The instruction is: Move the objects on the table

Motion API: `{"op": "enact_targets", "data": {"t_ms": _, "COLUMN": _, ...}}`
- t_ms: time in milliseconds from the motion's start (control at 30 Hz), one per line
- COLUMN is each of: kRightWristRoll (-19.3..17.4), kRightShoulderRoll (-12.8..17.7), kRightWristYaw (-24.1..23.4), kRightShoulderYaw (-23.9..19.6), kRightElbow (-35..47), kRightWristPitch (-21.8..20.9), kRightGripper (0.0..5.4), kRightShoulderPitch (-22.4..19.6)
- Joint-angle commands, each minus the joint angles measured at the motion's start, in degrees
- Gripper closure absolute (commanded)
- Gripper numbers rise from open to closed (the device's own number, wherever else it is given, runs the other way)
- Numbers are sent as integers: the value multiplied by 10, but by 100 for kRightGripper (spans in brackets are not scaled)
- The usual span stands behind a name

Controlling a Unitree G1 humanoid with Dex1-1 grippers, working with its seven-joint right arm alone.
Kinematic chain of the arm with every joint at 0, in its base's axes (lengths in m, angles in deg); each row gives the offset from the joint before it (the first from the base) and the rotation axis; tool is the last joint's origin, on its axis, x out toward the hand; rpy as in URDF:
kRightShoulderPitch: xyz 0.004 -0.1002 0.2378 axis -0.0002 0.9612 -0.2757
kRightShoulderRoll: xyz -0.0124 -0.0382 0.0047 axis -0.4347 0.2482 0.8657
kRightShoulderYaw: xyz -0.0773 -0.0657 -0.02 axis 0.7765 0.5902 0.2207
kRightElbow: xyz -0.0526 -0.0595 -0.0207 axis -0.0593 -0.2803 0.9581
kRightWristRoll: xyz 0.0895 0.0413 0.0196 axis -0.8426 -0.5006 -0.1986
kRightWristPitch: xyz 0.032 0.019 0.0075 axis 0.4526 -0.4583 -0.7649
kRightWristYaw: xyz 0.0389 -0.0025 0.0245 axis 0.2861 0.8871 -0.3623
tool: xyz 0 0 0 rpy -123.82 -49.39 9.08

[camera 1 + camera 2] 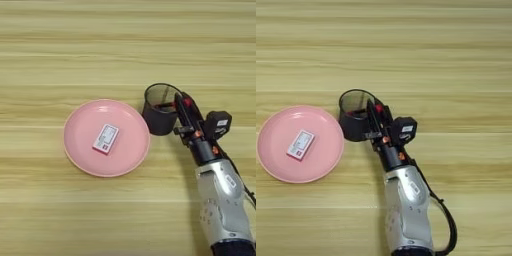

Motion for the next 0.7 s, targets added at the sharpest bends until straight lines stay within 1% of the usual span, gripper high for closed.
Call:
{"op": "enact_targets", "data": {"t_ms": 33, "kRightWristRoll": -2, "kRightShoulderRoll": 4, "kRightWristYaw": -4, "kRightShoulderYaw": 3, "kRightElbow": 46, "kRightWristPitch": -2, "kRightGripper": 487, "kRightShoulderPitch": -21}}
{"op": "enact_targets", "data": {"t_ms": 333, "kRightWristRoll": -4, "kRightShoulderRoll": 7, "kRightWristYaw": -6, "kRightShoulderYaw": 3, "kRightElbow": 71, "kRightWristPitch": 6, "kRightGripper": 487, "kRightShoulderPitch": -15}}
{"op": "enact_targets", "data": {"t_ms": 700, "kRightWristRoll": -8, "kRightShoulderRoll": 16, "kRightWristYaw": -11, "kRightShoulderYaw": 0, "kRightElbow": 128, "kRightWristPitch": 22, "kRightGripper": 487, "kRightShoulderPitch": 11}}
